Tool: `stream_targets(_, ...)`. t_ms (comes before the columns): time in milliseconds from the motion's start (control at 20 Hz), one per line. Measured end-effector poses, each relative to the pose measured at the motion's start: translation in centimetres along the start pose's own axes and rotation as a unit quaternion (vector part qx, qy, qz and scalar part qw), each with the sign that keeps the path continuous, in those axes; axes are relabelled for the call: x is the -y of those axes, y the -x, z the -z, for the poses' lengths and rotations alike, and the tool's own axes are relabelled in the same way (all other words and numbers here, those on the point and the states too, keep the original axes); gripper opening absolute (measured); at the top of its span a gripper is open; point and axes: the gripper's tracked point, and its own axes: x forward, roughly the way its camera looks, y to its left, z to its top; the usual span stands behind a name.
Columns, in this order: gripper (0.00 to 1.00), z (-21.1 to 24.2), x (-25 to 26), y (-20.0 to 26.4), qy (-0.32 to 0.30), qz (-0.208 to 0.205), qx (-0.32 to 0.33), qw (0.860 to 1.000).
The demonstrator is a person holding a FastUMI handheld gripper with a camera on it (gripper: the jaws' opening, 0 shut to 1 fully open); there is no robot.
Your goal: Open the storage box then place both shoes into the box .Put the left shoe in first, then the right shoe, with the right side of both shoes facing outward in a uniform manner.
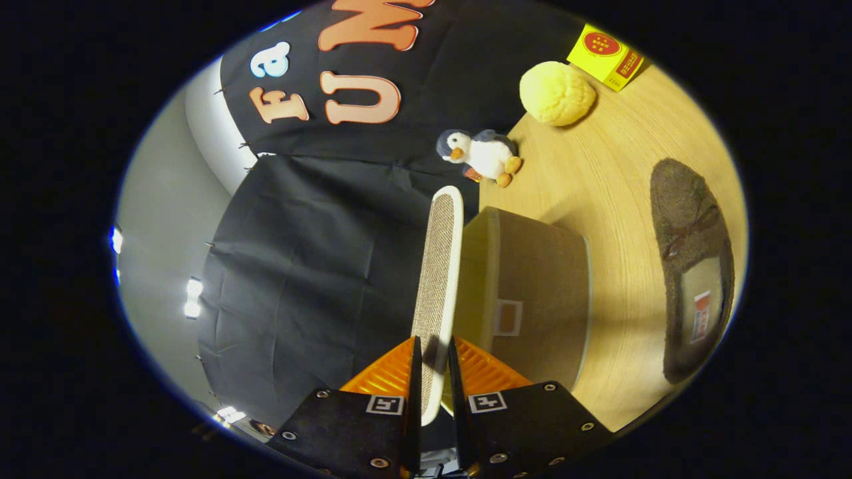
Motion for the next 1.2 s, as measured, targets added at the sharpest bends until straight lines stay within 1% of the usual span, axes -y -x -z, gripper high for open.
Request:
stream_targets(50,0.17,-0.2,-0.8,-0.1,0.006,-0.001,0.004,1.0)
stream_targets(150,0.12,-0.7,-2.8,-0.5,0.017,-0.012,0.007,1.0)
stream_targets(300,0.12,-0.7,-5.8,-1.5,0.033,-0.033,0.005,0.999)
stream_targets(600,0.12,-0.3,-10.0,-4.1,0.078,-0.037,0.001,0.996)
stream_targets(900,0.12,0.7,-14.1,-8.8,0.099,-0.049,-0.005,0.994)
stream_targets(1000,0.12,1.4,-15.1,-10.6,0.116,-0.046,-0.008,0.992)
stream_targets(1200,0.14,2.7,-16.8,-14.6,0.124,-0.042,-0.021,0.991)
